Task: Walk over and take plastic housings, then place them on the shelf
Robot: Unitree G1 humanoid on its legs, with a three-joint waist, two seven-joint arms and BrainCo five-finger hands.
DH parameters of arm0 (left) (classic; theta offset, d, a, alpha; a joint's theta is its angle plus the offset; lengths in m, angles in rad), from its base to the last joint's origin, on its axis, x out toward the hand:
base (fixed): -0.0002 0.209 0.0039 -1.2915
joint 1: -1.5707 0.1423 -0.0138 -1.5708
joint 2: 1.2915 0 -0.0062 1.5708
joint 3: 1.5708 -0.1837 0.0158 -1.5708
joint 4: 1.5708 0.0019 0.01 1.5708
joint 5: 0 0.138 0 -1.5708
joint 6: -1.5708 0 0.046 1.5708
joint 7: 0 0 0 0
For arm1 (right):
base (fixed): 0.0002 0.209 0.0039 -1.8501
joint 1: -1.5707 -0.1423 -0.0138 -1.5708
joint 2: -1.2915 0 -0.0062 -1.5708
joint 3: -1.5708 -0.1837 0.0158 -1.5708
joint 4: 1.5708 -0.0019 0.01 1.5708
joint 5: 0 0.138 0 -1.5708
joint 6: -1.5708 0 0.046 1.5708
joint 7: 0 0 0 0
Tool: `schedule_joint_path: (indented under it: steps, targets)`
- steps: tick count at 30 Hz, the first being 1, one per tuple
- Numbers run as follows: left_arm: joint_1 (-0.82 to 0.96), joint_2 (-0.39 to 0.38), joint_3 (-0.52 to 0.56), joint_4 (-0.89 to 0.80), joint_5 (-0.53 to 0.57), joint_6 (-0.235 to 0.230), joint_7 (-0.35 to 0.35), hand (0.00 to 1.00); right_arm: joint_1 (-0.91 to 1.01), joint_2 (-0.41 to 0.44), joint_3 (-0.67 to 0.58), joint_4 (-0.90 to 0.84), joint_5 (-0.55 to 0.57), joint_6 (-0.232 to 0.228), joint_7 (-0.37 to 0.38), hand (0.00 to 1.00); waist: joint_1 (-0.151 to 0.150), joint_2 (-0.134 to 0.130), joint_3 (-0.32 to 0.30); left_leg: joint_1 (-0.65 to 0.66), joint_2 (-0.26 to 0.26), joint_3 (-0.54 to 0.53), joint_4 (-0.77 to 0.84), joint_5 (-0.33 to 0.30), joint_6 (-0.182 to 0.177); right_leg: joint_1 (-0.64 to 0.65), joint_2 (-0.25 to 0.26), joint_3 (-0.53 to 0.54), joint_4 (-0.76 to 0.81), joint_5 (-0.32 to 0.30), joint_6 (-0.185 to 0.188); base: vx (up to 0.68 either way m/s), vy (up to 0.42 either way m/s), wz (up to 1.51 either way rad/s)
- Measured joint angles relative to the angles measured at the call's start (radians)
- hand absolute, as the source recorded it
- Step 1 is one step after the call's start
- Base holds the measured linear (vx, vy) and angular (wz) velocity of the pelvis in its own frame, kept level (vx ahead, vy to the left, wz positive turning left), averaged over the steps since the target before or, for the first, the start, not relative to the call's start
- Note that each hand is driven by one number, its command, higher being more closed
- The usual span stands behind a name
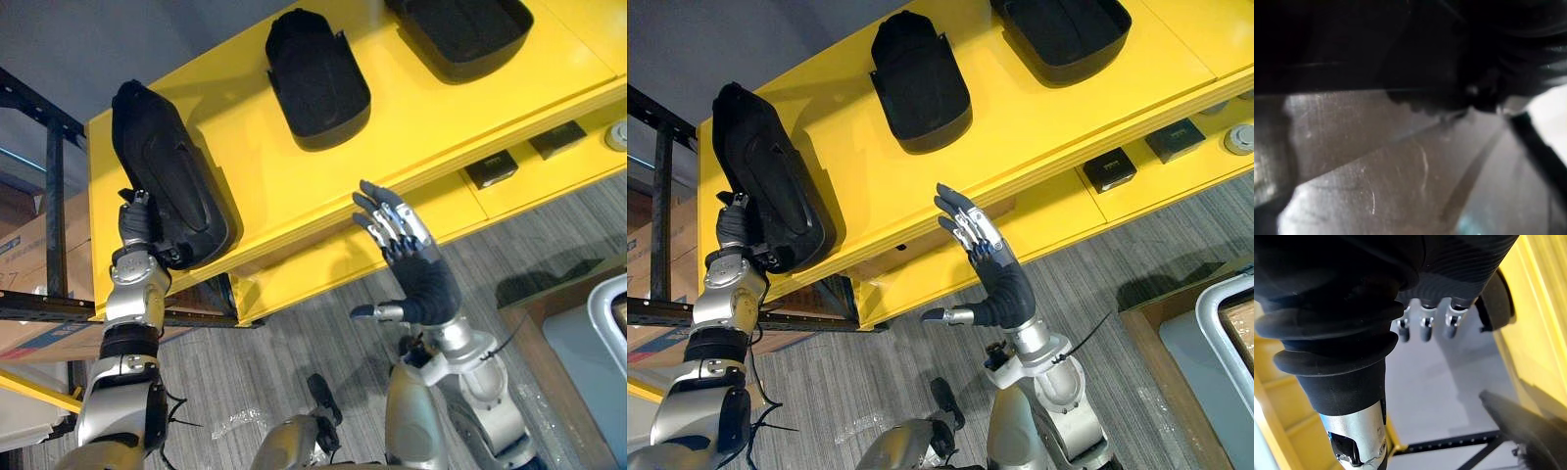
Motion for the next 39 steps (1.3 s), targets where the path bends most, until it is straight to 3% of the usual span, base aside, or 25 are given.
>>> schedule_joint_path:
  steps: [7, 8, 21, 27, 33, 35, 37, 38, 39]
  targets:
    - [-0.012, 0.000, 0.021, -0.001, 0.021, 0.038, 0.030, 1.00, -0.002, -0.004, 0.001, -0.001, 0.000, 0.001, 0.000, 0.00, 0.000, 0.005, 0.002, -0.010, 0.002, 0.029, 0.015, -0.003, -0.004, -0.018, 0.001, 0.013, 0.015, -0.002, 0.001, 0.03, -0.028, -0.03]
    - [-0.013, 0.001, 0.024, -0.004, 0.023, 0.046, 0.030, 0.00, -0.002, -0.004, 0.002, -0.001, 0.000, 0.001, 0.000, 0.00, 0.000, 0.005, 0.002, -0.011, 0.002, 0.029, 0.015, -0.003, -0.004, -0.018, 0.000, 0.013, 0.015, -0.002, 0.001, 0.00, 0.000, 0.00]
    - [-0.034, 0.003, 0.061, -0.013, 0.052, 0.131, 0.112, 0.00, 0.010, -0.006, 0.046, -0.031, 0.000, 0.033, -0.007, 0.00, 0.001, 0.005, 0.002, -0.016, 0.002, 0.028, 0.019, -0.006, 0.000, -0.018, -0.003, 0.009, 0.013, -0.002, 0.001, 0.00, 0.000, 0.00]
    - [-0.071, 0.004, 0.090, -0.008, 0.052, 0.120, 0.190, 0.00, 0.018, -0.006, 0.069, -0.031, 0.000, 0.032, -0.021, 0.00, 0.000, 0.005, 0.002, -0.016, 0.004, 0.032, 0.019, -0.008, 0.001, -0.013, -0.001, 0.010, 0.001, 0.003, 0.008, 0.02, -0.010, -0.01]
    - [-0.136, 0.006, 0.092, 0.016, 0.052, 0.037, 0.284, 0.00, 0.022, -0.005, 0.069, -0.030, 0.001, 0.031, -0.020, 0.00, -0.008, 0.003, 0.002, 0.000, 0.008, 0.047, 0.015, -0.012, 0.003, 0.016, 0.007, 0.015, -0.034, 0.027, 0.018, 0.04, 0.004, -0.05]
    - [-0.170, 0.013, 0.092, 0.019, 0.051, -0.017, 0.319, 0.00, 0.031, -0.004, 0.069, -0.028, 0.001, 0.022, -0.013, 0.00, -0.014, -0.003, 0.000, 0.018, 0.008, 0.049, 0.012, -0.014, 0.004, 0.038, 0.008, 0.014, -0.047, 0.028, 0.019, 0.04, 0.014, -0.07]
    - [-0.216, 0.042, 0.085, 0.014, 0.052, -0.123, 0.354, 0.00, 0.042, -0.003, 0.069, -0.025, 0.001, -0.017, 0.001, 0.00, -0.029, -0.005, -0.001, 0.029, 0.012, 0.049, 0.012, -0.020, 0.005, 0.058, 0.012, 0.012, -0.065, 0.034, 0.023, 0.02, 0.007, -0.04]
    - [-0.221, 0.047, 0.081, 0.012, 0.052, -0.137, 0.359, 0.00, 0.044, -0.003, 0.068, -0.024, 0.001, -0.022, 0.002, 0.00, -0.031, -0.005, -0.001, 0.032, 0.012, 0.050, 0.011, -0.020, 0.005, 0.061, 0.013, 0.012, -0.068, 0.036, 0.022, 0.02, 0.005, -0.07]
    - [-0.238, 0.058, 0.071, 0.002, 0.063, -0.183, 0.380, 0.00, 0.050, -0.003, 0.064, -0.019, 0.000, -0.045, 0.005, 0.00, -0.034, -0.006, -0.002, 0.039, 0.012, 0.050, 0.010, -0.021, 0.005, 0.070, 0.014, 0.012, -0.074, 0.038, 0.024, 0.03, 0.005, -0.05]
